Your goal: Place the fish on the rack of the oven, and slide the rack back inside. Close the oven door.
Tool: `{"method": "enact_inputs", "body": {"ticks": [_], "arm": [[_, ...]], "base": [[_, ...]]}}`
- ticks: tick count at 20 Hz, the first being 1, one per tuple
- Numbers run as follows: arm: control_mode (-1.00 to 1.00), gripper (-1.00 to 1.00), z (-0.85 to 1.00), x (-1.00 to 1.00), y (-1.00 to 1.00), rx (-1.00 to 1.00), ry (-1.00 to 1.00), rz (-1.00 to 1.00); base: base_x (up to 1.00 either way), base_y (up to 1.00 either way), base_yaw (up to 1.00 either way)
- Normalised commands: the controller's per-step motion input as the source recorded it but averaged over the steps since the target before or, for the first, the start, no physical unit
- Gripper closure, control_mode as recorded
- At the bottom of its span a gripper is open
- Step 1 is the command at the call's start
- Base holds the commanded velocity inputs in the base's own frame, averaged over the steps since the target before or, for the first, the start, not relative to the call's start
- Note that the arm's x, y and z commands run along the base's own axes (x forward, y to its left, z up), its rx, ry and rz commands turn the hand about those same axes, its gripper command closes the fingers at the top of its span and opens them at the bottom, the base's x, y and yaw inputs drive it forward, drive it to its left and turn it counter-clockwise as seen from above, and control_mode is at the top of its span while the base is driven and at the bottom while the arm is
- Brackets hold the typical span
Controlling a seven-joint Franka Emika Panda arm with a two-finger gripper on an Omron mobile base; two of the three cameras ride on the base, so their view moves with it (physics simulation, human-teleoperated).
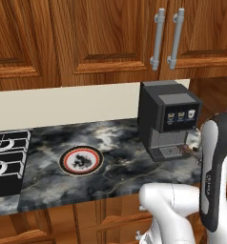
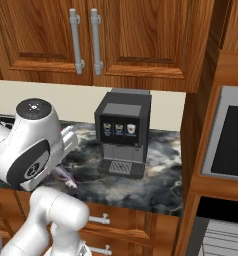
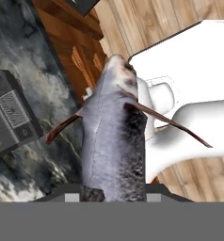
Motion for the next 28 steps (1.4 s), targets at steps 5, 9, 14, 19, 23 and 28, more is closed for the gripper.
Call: {"method": "enact_inputs", "body": {"ticks": [5,9,14,19,23,28], "arm": [[-1.0,1.0,0.0,0.47,0.0,0.0,0.15,0.0],[-1.0,1.0,0.0,0.21,0.0,0.0,0.06,0.0],[1.0,1.0,-0.01,0.0,0.0,0.0,0.0,-0.01],[1.0,1.0,0.0,0.0,0.0,0.0,0.0,0.0],[1.0,1.0,0.0,0.0,0.0,0.0,0.0,0.0],[1.0,1.0,0.0,0.0,0.0,0.0,0.0,0.0]], "base": [[0.0,0.0,0.0],[0.0,0.0,0.0],[-0.17,-0.02,-0.11],[-0.63,-0.05,-0.33],[-0.8,-0.16,-0.39],[-0.7,-0.36,-0.47]]}}
